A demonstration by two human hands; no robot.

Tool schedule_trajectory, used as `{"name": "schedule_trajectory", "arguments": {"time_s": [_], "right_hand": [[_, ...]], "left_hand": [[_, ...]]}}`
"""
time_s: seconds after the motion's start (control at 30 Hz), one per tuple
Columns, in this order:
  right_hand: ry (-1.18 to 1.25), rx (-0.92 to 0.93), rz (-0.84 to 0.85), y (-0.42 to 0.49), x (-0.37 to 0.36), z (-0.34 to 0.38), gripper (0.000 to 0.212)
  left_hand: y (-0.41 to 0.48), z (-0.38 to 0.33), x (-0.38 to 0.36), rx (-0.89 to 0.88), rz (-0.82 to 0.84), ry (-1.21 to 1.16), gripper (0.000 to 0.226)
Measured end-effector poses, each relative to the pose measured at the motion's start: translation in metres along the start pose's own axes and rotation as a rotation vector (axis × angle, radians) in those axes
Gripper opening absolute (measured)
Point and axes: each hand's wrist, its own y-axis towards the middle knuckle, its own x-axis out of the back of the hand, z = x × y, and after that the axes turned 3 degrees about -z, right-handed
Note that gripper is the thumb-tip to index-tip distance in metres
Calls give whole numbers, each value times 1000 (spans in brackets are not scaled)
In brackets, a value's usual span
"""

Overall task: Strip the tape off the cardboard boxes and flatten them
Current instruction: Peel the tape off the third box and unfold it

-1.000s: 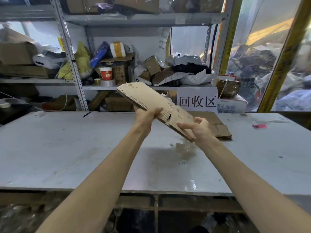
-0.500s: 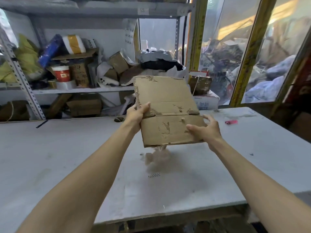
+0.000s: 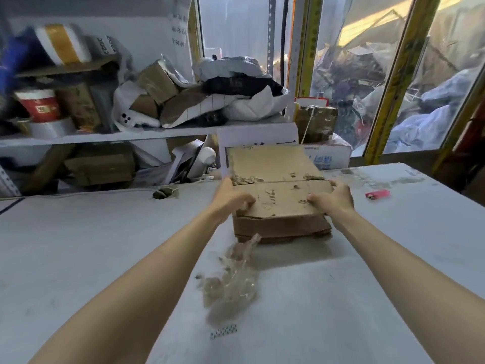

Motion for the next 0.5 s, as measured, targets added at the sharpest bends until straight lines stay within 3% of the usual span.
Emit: {"name": "schedule_trajectory", "arguments": {"time_s": [0.13, 0.3, 0.4, 0.5], "right_hand": [[-68, -12, 50, 5, -15, -20, 75], [-241, -39, 44, -5, -37, -43, 77], [-365, 7, -13, -7, -40, -46, 60], [-223, 51, -30, -8, -36, -55, 49]], "left_hand": [[13, 19, -7, 53, 59, 181, 42], [14, 45, -17, 98, 36, 693, 57], [11, 59, -15, 34, -30, 742, 56], [12, 70, -9, -83, -33, 700, 60]]}}
